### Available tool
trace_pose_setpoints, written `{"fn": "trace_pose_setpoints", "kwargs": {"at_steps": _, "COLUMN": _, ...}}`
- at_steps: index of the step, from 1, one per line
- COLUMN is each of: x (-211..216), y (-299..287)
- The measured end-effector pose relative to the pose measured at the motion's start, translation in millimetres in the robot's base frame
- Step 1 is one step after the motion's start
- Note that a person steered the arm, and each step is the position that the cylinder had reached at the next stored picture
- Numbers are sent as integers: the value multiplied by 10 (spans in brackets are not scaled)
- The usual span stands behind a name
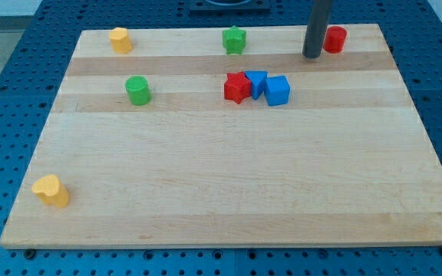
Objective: Slide the heart towards the center left of the board
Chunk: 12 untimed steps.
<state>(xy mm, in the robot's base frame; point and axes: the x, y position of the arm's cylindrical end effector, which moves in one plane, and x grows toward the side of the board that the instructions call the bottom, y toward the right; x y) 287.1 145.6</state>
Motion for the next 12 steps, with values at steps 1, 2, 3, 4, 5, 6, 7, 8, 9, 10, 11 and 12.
{"fn": "trace_pose_setpoints", "kwargs": {"at_steps": 1, "x": 390, "y": -12}}
{"fn": "trace_pose_setpoints", "kwargs": {"at_steps": 2, "x": 884, "y": -12}}
{"fn": "trace_pose_setpoints", "kwargs": {"at_steps": 3, "x": 1375, "y": -183}}
{"fn": "trace_pose_setpoints", "kwargs": {"at_steps": 4, "x": 1777, "y": -638}}
{"fn": "trace_pose_setpoints", "kwargs": {"at_steps": 5, "x": 2165, "y": -1286}}
{"fn": "trace_pose_setpoints", "kwargs": {"at_steps": 6, "x": 2547, "y": -1864}}
{"fn": "trace_pose_setpoints", "kwargs": {"at_steps": 7, "x": 2823, "y": -2418}}
{"fn": "trace_pose_setpoints", "kwargs": {"at_steps": 8, "x": 3080, "y": -2927}}
{"fn": "trace_pose_setpoints", "kwargs": {"at_steps": 9, "x": 3270, "y": -3503}}
{"fn": "trace_pose_setpoints", "kwargs": {"at_steps": 10, "x": 3271, "y": -3950}}
{"fn": "trace_pose_setpoints", "kwargs": {"at_steps": 11, "x": 3208, "y": -3996}}
{"fn": "trace_pose_setpoints", "kwargs": {"at_steps": 12, "x": 2967, "y": -3997}}
